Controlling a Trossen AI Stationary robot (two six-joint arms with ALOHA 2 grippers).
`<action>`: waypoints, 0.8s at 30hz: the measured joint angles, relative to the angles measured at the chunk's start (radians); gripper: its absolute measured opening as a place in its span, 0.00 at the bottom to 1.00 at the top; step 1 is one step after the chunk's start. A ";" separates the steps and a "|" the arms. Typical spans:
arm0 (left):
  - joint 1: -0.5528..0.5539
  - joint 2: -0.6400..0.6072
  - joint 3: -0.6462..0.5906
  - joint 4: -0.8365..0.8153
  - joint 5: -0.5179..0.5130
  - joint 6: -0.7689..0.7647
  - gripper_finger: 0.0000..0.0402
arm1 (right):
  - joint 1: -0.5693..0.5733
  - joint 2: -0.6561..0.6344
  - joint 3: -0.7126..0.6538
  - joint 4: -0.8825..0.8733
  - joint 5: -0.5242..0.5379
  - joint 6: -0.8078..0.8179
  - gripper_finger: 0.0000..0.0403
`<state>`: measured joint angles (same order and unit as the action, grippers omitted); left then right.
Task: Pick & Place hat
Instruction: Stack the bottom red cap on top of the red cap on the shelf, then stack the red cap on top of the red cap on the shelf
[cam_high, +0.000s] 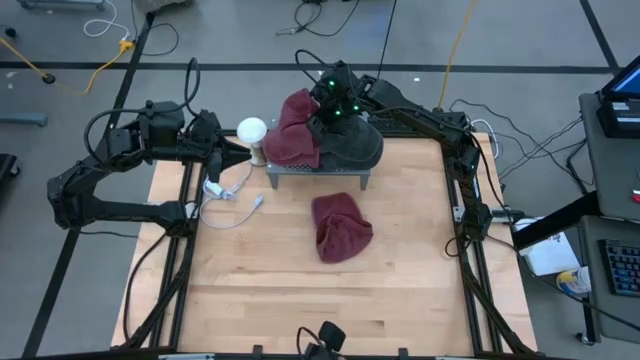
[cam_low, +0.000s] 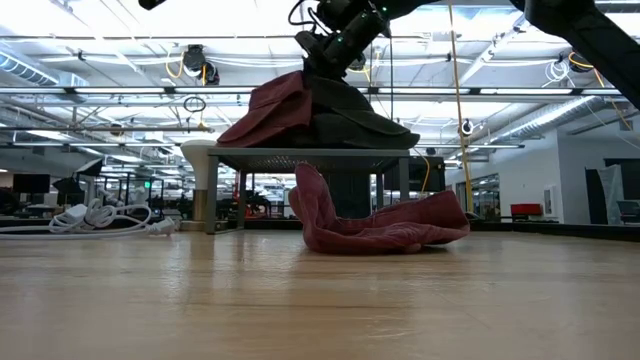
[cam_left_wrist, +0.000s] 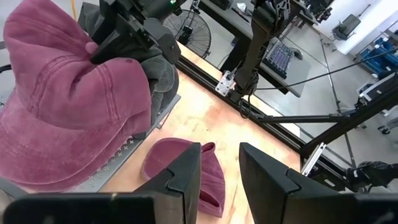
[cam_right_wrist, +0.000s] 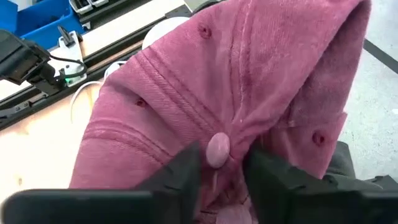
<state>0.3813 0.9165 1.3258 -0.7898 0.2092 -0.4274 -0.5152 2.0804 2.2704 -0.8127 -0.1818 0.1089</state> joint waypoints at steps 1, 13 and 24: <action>0.000 0.000 0.000 0.000 0.001 0.000 0.28 | 0.000 0.000 0.000 0.000 0.001 0.000 0.30; 0.000 0.000 0.000 0.000 0.043 0.000 0.28 | 0.004 -0.033 -0.001 0.016 0.108 0.010 0.55; 0.000 0.000 0.000 0.000 0.043 -0.007 0.28 | 0.022 -0.111 -0.002 -0.056 0.159 0.096 0.49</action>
<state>0.3809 0.9165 1.3258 -0.7898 0.2523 -0.4340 -0.4931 1.9691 2.2688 -0.8686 -0.0228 0.2050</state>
